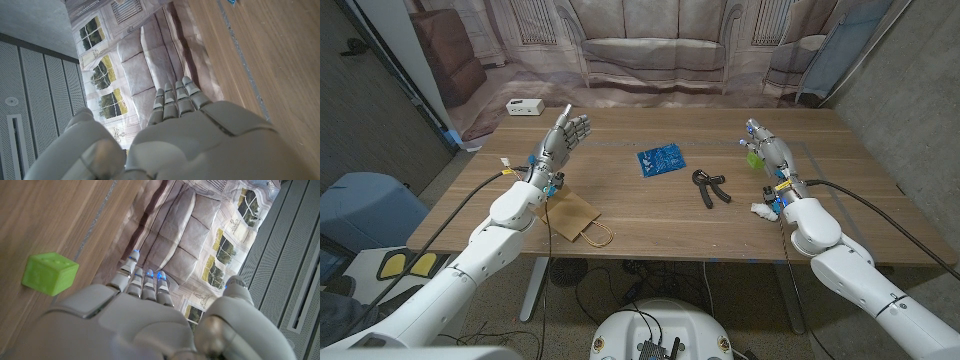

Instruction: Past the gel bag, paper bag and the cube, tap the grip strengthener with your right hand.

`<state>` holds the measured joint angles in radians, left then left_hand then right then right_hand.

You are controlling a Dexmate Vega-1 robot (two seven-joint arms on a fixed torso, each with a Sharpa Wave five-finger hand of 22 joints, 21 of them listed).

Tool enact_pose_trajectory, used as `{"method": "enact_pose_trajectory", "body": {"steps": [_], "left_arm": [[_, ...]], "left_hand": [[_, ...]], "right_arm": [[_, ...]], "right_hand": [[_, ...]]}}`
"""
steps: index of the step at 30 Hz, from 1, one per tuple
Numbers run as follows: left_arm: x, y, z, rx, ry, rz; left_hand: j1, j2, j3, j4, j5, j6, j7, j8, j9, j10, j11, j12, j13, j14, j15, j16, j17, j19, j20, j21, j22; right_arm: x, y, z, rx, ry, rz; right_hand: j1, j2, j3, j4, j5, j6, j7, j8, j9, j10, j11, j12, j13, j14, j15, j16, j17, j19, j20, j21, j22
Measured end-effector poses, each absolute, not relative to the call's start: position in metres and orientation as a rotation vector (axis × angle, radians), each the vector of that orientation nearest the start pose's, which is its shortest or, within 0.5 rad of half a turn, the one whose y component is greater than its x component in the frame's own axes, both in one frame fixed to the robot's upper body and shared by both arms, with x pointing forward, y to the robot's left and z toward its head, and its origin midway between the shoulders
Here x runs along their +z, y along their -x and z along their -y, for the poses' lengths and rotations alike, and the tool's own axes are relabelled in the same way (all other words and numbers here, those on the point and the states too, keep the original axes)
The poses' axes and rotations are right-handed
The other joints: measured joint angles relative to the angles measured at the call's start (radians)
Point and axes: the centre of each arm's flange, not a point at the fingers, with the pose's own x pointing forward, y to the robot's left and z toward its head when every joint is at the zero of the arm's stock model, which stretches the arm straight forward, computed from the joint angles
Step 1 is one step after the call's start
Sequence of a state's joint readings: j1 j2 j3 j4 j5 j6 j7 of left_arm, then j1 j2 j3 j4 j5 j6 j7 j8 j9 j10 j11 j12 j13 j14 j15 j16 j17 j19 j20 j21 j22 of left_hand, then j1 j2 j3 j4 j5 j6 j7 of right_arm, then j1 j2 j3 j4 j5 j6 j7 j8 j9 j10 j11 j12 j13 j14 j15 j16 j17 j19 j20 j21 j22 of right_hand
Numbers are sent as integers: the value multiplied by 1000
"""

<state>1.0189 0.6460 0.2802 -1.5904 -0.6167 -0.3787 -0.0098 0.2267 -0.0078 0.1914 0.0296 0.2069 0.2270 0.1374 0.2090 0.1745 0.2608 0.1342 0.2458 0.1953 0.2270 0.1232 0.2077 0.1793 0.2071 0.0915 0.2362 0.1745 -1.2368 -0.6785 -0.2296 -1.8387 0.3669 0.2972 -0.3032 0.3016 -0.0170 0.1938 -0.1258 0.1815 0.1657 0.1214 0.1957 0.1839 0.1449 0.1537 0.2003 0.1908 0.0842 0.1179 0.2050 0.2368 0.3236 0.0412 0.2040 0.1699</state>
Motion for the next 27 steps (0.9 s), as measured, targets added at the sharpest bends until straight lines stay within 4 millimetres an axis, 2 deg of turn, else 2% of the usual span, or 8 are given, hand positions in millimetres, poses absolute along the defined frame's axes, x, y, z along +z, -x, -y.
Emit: {"method": "enact_pose_trajectory", "body": {"steps": [13, 20, 27], "left_arm": [[4, -578, -303, -259, -65, 790], [6, -582, -301, -271, -71, 789], [7, -587, -296, -291, -74, 786]], "left_hand": [[0, 0, 0, 0, 0, 0, 0, 0, 0, 0, 0, -7, 0, 0, 0, 0, 0, 0, 0, 0, 0], [7, 7, 0, -8, 0, 0, 0, 0, 0, 4, -4, -7, 0, 0, 0, 0, 0, 0, 0, 0, 0], [7, 7, 0, -8, -4, 0, 0, 0, 0, 4, -4, -7, 0, 0, 0, 0, 0, 0, 0, 0, 0]], "right_arm": [[-46, -503, 286, -22, 222, 782], [-51, -493, 283, -50, 257, 782], [-56, -484, 280, -83, 303, 784]], "right_hand": [[18, 7, 8, -8, 0, 0, 0, 0, 0, 20, -2, 8, 0, 16, -2, 6, -5, 11, 0, 0, 0], [24, 5, 9, -9, 0, 0, 0, 0, 0, 27, -2, 8, 0, 20, -5, 6, -9, 20, 2, 0, 0], [41, 9, 16, -16, 0, 47, -21, 12, 0, 39, -3, 8, 0, 23, -9, 6, -14, 22, 0, 0, 0]]}}
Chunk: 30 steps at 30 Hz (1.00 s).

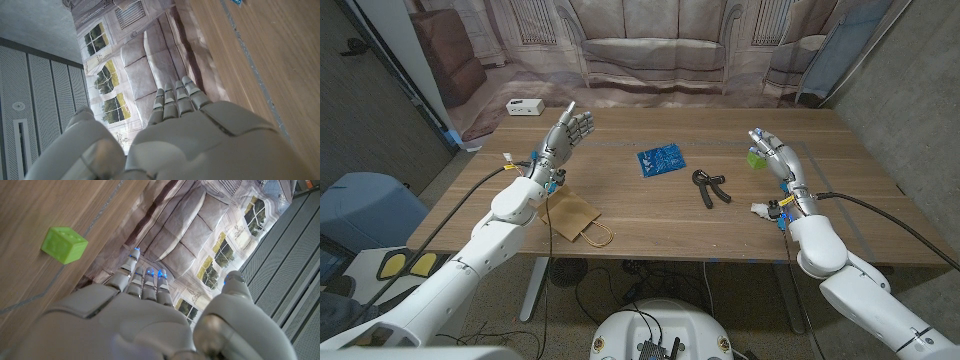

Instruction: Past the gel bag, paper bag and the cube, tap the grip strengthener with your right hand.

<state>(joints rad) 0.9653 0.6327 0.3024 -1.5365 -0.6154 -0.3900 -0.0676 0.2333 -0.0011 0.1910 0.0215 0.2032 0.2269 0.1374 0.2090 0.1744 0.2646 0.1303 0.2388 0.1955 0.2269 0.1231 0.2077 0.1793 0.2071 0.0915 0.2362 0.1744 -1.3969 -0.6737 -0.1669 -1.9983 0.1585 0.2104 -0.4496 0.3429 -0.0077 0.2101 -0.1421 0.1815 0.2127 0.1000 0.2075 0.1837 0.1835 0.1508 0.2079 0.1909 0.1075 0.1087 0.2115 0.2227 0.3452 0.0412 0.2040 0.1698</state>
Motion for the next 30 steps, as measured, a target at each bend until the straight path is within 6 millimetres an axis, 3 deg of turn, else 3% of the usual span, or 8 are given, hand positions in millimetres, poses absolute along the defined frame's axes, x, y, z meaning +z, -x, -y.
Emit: {"method": "enact_pose_trajectory", "body": {"steps": [9, 18, 30], "left_arm": [[9, -592, -291, -311, -74, 783], [8, -593, -288, -321, -73, 781], [7, -590, -285, -328, -72, 786]], "left_hand": [[0, 0, 0, 0, 0, 9, 2, 0, 0, 11, 0, 0, 0, 4, 4, -5, 0, 0, 0, -8, 0], [0, 0, 2, -2, 0, 18, 4, 0, 0, 11, 0, 0, 0, 4, 4, -5, 0, 0, 0, -8, 0], [5, 5, 2, -2, 0, 24, -2, 0, 0, 16, -5, 0, 0, 13, 2, -4, 0, 5, 5, -8, 0]], "right_arm": [[-61, -476, 276, -117, 360, 784], [-64, -470, 272, -138, 403, 789], [-65, -462, 262, -194, 531, 794]], "right_hand": [[8, 0, 0, 0, 0, 15, -15, 0, 0, 48, -9, 12, 0, 49, -16, 15, -5, -1, 1, -1, 0], [13, -5, 0, 0, 0, 48, -48, 8, 0, 76, -15, 16, 0, 75, -25, 15, -9, -30, 29, -16, 0], [33, -1, 8, -8, 0, 46, -35, 8, 0, 76, -15, 16, 0, 75, -25, 15, -14, -33, 32, -16, 0]]}}
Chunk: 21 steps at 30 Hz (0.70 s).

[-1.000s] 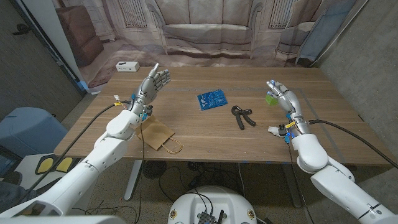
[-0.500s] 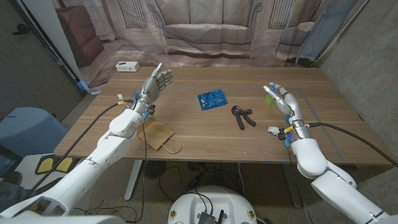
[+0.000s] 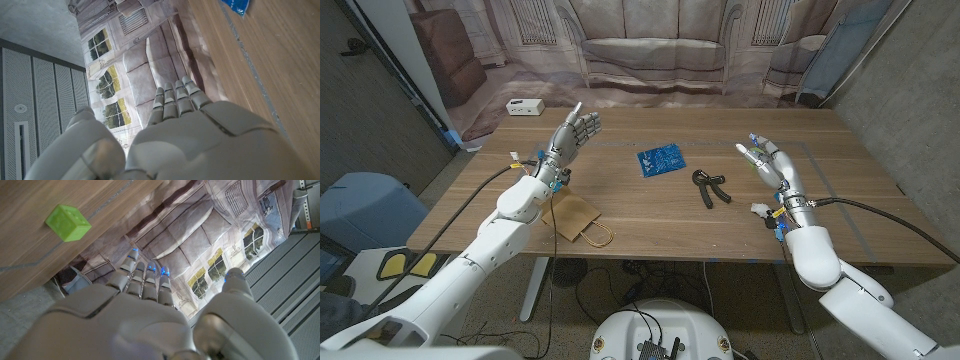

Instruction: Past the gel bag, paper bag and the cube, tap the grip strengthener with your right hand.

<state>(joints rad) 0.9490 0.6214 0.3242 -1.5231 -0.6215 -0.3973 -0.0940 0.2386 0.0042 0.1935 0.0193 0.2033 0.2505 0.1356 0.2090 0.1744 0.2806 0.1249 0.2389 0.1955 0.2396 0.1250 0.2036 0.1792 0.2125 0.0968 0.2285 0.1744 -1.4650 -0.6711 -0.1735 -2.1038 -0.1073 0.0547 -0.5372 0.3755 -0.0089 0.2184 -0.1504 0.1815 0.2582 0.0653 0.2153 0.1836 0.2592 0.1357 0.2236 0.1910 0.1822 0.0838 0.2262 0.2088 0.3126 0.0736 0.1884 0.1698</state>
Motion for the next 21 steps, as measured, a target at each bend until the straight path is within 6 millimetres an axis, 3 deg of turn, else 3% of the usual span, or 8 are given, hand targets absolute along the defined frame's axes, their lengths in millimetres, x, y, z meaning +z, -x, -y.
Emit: {"method": "enact_pose_trajectory", "body": {"steps": [21], "left_arm": [[6, -586, -287, -338, -71, 796]], "left_hand": [[0, 0, 4, -4, -4, 0, 0, -6, 0, 0, 0, 0, 0, 2, -2, 0, 0, 0, 0, 0, 0]], "right_arm": [[-69, -452, 240, -298, 787, 739]], "right_hand": [[31, 10, 11, -11, 0, -13, 13, -8, 0, -3, -2, -6, 0, 0, 0, -1, -4, 4, -4, 0, 0]]}}
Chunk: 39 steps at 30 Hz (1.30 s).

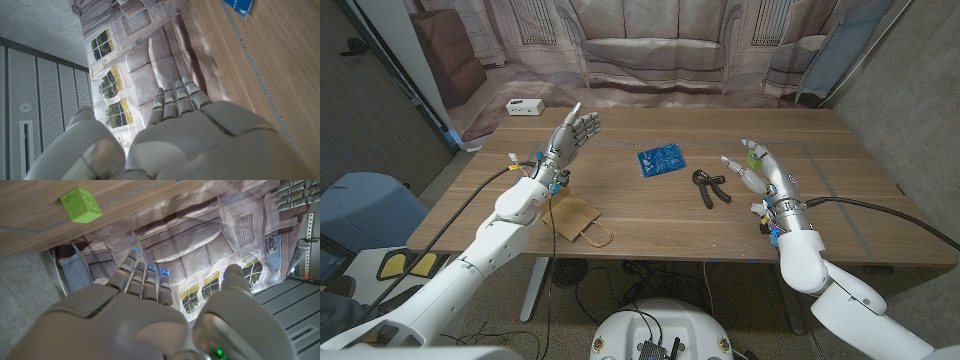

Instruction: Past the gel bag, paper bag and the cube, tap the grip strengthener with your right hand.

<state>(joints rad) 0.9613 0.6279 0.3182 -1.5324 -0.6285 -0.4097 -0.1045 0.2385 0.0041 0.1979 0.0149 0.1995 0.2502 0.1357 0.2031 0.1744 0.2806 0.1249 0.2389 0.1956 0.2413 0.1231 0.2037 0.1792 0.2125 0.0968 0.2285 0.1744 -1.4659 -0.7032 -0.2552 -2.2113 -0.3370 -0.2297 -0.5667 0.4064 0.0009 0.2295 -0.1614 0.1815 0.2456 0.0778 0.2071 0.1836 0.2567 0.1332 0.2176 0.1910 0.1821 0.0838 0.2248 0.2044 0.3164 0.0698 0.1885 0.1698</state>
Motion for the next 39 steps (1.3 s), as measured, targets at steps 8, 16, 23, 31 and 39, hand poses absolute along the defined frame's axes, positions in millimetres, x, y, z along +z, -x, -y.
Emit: {"method": "enact_pose_trajectory", "body": {"steps": [8, 16, 23, 31, 39], "left_arm": [[6, -586, -286, -345, -73, 795], [6, -586, -286, -351, -74, 795], [6, -588, -286, -354, -75, 790], [6, -592, -285, -359, -74, 786], [8, -595, -285, -364, -75, 783]], "left_hand": [[0, 0, -4, -4, 0, 4, 4, 0, 5, 0, 0, 0, 0, 2, -2, -4, 0, 4, 4, -8, 0], [7, 7, -4, -4, 0, 4, 4, 0, 5, 4, -4, 0, 0, 2, -2, -4, 0, 4, 4, -8, 0], [7, 7, -4, -4, 0, 7, 0, 1, 5, 13, -2, 0, 0, 5, -5, -4, 0, 4, 4, -8, 0], [7, 7, -4, -4, 0, 11, 1, -4, 5, 13, -2, 0, 0, 5, -5, -4, 0, 4, 4, -8, 0], [7, 7, -4, -4, 0, 13, 2, -4, 5, 13, -2, 0, 0, 5, -5, -4, 0, 7, 7, -8, 0]], "right_arm": [[-70, -451, 233, -325, 857, 714], [-71, -452, 225, -337, 919, 683], [-70, -453, 217, -347, 974, 665], [-70, -456, 206, -366, 1043, 642], [-68, -460, 199, -384, 1089, 621]], "right_hand": [[11, 1, 4, -4, 0, -8, 3, -4, 0, -1, -1, -9, 0, 0, 0, -3, 0, 0, 0, 0, 0], [21, -1, 4, -4, 0, -12, 4, -8, 0, -1, -1, -9, 0, 0, 0, -3, 0, -4, 4, 0, 0], [29, -9, 4, -4, 0, -32, -1, -14, 0, 6, -8, -9, 0, 31, -5, 1, -5, 8, 14, 4, 0], [34, -14, 8, -1, 0, -37, 4, -15, 0, 9, -12, -9, 0, 41, -6, 1, -5, 24, 12, 10, 0], [34, -14, 8, 0, 0, -42, 10, -15, 0, 19, -14, -9, 2, 50, -7, 1, -5, 36, 14, 13, 0]]}}
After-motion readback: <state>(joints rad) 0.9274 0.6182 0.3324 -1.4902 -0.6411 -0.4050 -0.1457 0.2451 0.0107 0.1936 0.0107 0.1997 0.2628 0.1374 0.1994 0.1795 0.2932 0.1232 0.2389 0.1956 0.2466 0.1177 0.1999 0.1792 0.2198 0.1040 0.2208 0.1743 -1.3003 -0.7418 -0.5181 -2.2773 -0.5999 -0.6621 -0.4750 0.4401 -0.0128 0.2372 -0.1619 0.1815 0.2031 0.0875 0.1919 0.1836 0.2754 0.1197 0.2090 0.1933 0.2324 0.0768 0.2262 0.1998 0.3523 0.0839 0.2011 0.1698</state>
